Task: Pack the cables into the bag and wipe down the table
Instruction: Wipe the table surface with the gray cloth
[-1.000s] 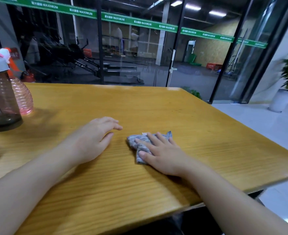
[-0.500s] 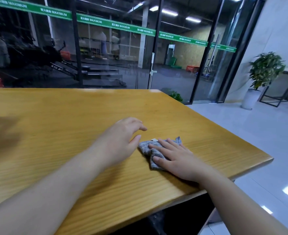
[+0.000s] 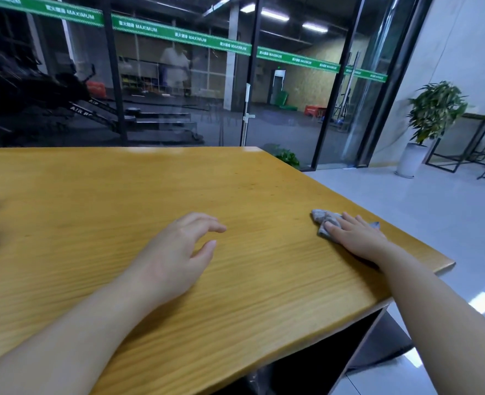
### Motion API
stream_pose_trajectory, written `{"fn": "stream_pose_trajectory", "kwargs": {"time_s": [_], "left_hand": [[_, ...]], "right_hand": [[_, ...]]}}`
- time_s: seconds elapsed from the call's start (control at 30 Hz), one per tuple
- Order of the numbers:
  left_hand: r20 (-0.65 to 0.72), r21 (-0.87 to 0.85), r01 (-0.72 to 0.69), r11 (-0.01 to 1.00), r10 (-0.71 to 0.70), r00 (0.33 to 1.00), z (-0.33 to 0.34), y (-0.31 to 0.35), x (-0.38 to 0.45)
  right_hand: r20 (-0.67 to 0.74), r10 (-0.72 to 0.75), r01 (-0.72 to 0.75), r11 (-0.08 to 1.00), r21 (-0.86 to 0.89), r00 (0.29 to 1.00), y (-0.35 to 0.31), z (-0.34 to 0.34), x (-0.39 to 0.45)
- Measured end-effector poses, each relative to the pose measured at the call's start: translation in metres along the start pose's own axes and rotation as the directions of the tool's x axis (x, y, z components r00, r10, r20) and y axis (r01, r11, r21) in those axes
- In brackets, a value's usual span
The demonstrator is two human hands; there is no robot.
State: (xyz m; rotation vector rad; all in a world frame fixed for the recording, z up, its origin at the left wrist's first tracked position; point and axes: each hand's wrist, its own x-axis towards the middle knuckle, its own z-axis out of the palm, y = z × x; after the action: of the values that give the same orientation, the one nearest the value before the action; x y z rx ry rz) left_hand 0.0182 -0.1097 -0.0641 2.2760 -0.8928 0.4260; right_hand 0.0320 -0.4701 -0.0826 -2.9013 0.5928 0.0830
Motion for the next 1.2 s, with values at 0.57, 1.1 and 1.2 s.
{"fn": "stream_pose_trajectory", "kwargs": {"time_s": [0.57,1.1,1.2], "left_hand": [[0.057,-0.001,0.03,1.0,-0.03,0.998,0.004,0.001,0.005],[0.015,-0.063,0.064,0.996,-0.063,0.998,-0.001,-0.004,-0.003],[0.01,-0.065,0.037,0.997,-0.037,0.999,-0.001,-0.002,-0.004]], "right_hand": [[0.014,-0.125,0.125,0.986,-0.106,0.992,-0.092,0.007,0.051],[0.11,-0.417,0.423,0.905,-0.042,0.902,-0.071,0.011,-0.02],[0.067,-0.276,0.28,0.958,-0.057,0.959,-0.048,0.004,-0.011]]}}
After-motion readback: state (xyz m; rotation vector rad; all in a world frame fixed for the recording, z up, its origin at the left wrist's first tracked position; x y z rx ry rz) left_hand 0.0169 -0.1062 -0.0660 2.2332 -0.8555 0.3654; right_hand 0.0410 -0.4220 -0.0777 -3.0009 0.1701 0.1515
